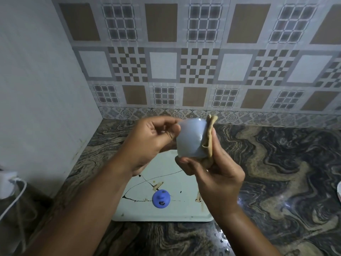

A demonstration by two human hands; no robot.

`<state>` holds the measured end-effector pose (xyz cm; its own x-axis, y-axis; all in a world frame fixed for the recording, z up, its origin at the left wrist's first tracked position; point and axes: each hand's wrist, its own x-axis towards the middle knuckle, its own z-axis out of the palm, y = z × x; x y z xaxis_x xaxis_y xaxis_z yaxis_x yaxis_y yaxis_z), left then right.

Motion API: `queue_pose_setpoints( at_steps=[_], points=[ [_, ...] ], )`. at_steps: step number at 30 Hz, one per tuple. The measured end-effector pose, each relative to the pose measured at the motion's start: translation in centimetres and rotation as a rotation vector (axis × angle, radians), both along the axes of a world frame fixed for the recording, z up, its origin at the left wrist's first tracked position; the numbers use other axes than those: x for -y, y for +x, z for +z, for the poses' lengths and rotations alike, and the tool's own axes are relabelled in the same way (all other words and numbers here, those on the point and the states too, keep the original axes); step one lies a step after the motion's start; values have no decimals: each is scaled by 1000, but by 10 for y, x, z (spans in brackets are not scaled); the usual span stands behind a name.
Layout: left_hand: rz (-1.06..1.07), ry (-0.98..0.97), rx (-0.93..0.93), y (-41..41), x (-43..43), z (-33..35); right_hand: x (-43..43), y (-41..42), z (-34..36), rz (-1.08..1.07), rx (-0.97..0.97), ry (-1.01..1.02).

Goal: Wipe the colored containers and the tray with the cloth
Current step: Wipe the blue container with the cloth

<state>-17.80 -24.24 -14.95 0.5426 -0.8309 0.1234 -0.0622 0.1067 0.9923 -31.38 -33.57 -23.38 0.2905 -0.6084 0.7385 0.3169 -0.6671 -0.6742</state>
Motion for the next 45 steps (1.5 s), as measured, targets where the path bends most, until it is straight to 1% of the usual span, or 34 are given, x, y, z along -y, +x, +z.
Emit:
queue_pose_setpoints(
  at_steps=[2, 4, 5, 6, 7, 8, 9, 11, 12, 13, 14, 15, 16, 17, 18, 19, 20, 21, 22, 23, 25, 26, 27, 28, 29, 31, 32, 33, 34, 36, 38, 41, 43, 45],
  points=[
    [56, -11, 39, 0, 0, 2, 0, 0, 2, -64, -93, -159],
    [85, 8, 217, -2, 0, 6, 1, 1, 6, -133, -155, -314],
    [100, 11, 300, -4, 0, 8, 1, 2, 8, -147, -160, -346],
    [113, 5, 343, -7, -1, 10, 2, 3, 8, -152, -145, -351],
    [110, -15, 339, -8, -1, 12, 3, 3, 7, -151, -119, -328],
    [94, -25, 295, -9, -2, 14, 1, 3, 8, -127, -82, -266],
    [77, -25, 231, -9, -2, 14, -1, 4, 9, -84, -37, -153],
    [60, 21, 120, -6, -1, 11, -7, 4, 14, 19, 58, 138],
    [67, 42, 95, -5, -1, 11, -8, 5, 15, 61, 99, 222],
    [81, 47, 84, -3, -1, 10, -9, 5, 16, 78, 110, 235],
    [98, 45, 72, -1, 0, 10, -9, 5, 16, 68, 88, 189],
    [109, 34, 71, 0, 0, 11, -6, 5, 15, 21, 40, 90],
    [110, 29, 87, -1, 1, 12, -4, 4, 11, -43, -22, -55],
    [114, 37, 168, -3, 0, 13, 0, 4, 8, -109, -74, -206],
    [129, 54, 299, -7, 0, 14, 2, 3, 6, -166, -113, -320],
    [156, 68, 441, -11, 0, 13, 3, 2, 5, -201, -133, -373],
    [178, 60, 523, -15, 0, 14, 4, 2, 3, -211, -126, -386],
    [181, 37, 544, -19, 0, 15, 3, 1, 2, -199, -107, -362],
    [168, 22, 509, -21, 0, 15, 2, 0, 1, -161, -72, -285],
    [145, 19, 421, -19, 0, 15, -1, -1, 3, -97, -24, -147],
    [78, 37, 195, -13, 1, 12, -7, -1, 8, 37, 79, 198],
    [58, 50, 117, -9, 1, 10, -9, 0, 10, 71, 109, 293],
    [59, 55, 76, -7, 2, 8, -9, 1, 11, 95, 117, 317],
    [79, 56, 65, -5, 2, 7, -9, 0, 11, 119, 114, 287],
    [110, 56, 69, -4, 3, 6, -7, -1, 11, 104, 87, 193],
    [152, 51, 116, -3, 4, 4, -1, -2, 8, -13, -48, -107],
    [169, 55, 181, -3, 4, 4, 2, -2, 6, -66, -103, -238],
    [192, 68, 276, -4, 5, 4, 3, -1, 5, -105, -146, -309],
    [224, 88, 366, -5, 6, 2, 4, 1, 3, -129, -167, -339],
    [271, 93, 441, -7, 8, -1, 4, 4, -1, -126, -177, -349],
    [299, 85, 453, -5, 10, -6, 7, 6, -6, -107, -198, -343],
    [378, 68, 413, 3, 12, -16, 10, 8, -18, -85, -227, -334],
    [437, 63, 450, 11, 15, -24, 11, 10, -32, -57, -254, -302],
    [440, 75, 483, 16, 18, -33, 13, 12, -49, -29, -285, -246]
  ],
)
